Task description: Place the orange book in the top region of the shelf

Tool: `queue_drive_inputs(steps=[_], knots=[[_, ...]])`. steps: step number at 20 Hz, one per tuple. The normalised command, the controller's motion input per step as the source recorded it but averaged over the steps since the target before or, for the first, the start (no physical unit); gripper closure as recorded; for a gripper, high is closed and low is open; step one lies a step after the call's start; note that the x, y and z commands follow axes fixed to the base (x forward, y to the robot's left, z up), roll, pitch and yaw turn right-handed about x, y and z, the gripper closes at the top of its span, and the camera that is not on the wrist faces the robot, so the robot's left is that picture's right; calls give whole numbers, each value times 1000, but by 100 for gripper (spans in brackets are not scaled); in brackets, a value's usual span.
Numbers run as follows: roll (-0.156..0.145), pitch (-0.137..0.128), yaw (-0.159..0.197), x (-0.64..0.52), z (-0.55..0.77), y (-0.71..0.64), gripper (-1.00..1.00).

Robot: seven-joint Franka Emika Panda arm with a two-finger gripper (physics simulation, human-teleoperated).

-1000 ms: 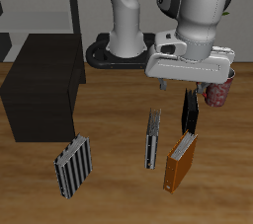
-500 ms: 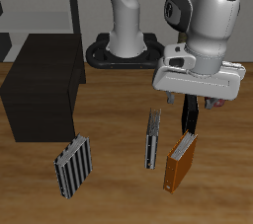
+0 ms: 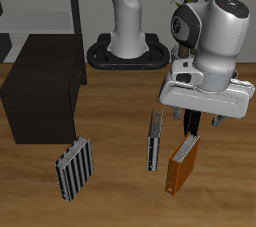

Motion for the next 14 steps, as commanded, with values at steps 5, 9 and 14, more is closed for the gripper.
queue_drive_inputs(steps=[5,9,14], knots=[[-6,32,-17,172,-357,16,-100],[-7,26,12,77,-321,-12,-100],[0,27,-19,38,-276,-15,-100]])
